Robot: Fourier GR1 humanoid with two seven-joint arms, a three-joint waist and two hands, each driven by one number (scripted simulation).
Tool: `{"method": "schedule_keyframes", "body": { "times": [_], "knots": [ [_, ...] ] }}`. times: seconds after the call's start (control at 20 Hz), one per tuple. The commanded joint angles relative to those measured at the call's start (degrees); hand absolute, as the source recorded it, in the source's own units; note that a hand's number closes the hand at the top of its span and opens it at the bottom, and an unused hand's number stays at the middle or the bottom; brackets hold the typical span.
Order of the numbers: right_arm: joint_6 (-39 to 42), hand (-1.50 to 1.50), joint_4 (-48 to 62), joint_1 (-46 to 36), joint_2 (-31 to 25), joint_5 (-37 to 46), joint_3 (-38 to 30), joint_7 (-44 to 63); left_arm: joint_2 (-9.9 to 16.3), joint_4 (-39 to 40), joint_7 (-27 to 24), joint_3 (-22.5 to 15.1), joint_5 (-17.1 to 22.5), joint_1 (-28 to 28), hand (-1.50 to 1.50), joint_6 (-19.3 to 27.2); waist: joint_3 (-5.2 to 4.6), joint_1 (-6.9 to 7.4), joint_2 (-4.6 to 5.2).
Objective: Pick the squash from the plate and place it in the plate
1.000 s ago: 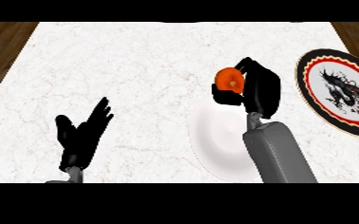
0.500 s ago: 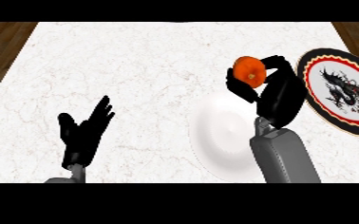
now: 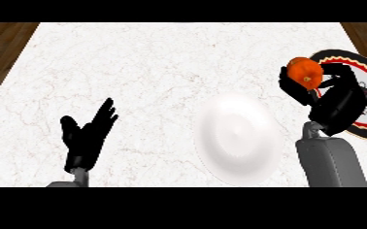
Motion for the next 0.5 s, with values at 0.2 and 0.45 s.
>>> {"method": "schedule_keyframes", "body": {
  "times": [0.2,0.45],
  "knots": [
    [-7.6,1.5,14.5,-4.4,-12.5,-16.6,-11.6,-12.0,1.5,2.3,1.1,2.5,1.1,-1.8,0.0,-1.5,-0.19,0.44,0.36],
    [-9.8,1.5,27.8,-7.1,-19.1,-31.9,-15.8,-28.6,-0.7,4.2,0.6,0.6,-0.2,-3.6,0.0,-0.9,-0.06,0.86,0.75]
  ]
}}
